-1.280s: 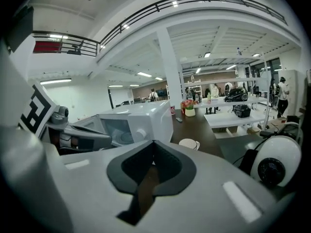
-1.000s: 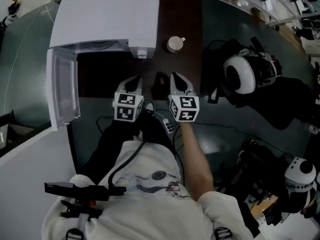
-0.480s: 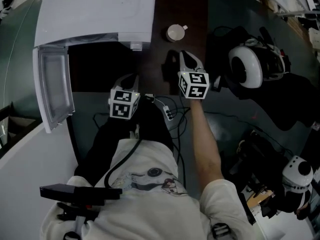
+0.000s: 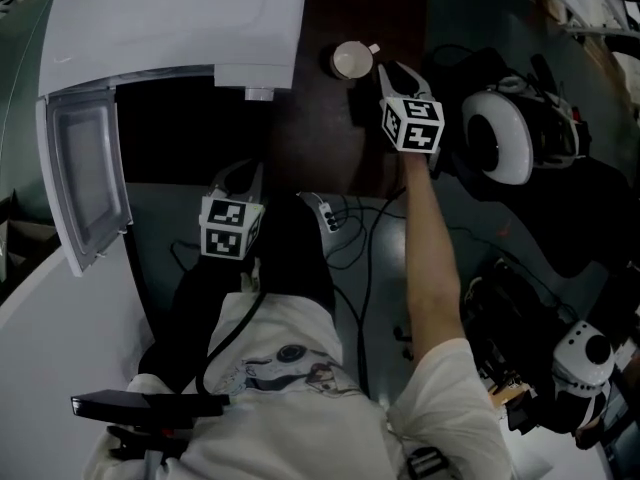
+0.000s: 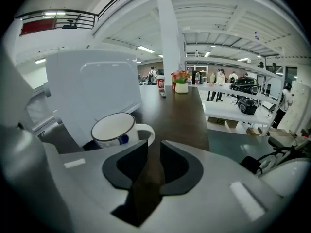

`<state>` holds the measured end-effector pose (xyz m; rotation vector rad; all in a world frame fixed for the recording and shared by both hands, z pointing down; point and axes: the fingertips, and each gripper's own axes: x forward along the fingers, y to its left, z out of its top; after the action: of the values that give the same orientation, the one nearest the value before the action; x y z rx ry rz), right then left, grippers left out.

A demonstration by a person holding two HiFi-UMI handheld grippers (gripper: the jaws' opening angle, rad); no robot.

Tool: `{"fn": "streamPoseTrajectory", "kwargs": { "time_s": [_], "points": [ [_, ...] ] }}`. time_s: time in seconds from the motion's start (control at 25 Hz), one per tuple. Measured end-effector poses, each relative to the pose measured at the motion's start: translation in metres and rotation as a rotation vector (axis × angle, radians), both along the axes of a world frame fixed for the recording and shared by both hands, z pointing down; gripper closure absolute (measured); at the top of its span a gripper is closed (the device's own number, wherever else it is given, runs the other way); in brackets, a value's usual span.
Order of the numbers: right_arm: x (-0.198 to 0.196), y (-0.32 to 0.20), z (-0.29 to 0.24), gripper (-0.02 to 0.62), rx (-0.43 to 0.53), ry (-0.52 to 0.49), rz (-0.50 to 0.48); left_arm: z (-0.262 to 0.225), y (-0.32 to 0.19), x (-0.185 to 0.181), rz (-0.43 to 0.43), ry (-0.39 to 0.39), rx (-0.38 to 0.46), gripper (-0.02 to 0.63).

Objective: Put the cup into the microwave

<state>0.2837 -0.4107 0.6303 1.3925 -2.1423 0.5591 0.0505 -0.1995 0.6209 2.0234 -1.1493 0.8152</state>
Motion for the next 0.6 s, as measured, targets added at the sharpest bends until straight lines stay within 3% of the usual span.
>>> {"fn": "streamPoseTrajectory", "kwargs": {
  "time_s": [0.16, 0.6],
  "points": [
    [-0.003, -0.019, 0.013, 0.479, -0.012, -0.006, -0.057, 0.002, 0.006, -0.004, 0.003, -0.012, -0.005, 0.606],
    [-0.027, -0.037, 0.013, 0.539, 0.033, 0.009, -0.240, 0.014, 0.026, -0.022, -0.018, -0.050, -0.057, 0.606]
  ]
}}
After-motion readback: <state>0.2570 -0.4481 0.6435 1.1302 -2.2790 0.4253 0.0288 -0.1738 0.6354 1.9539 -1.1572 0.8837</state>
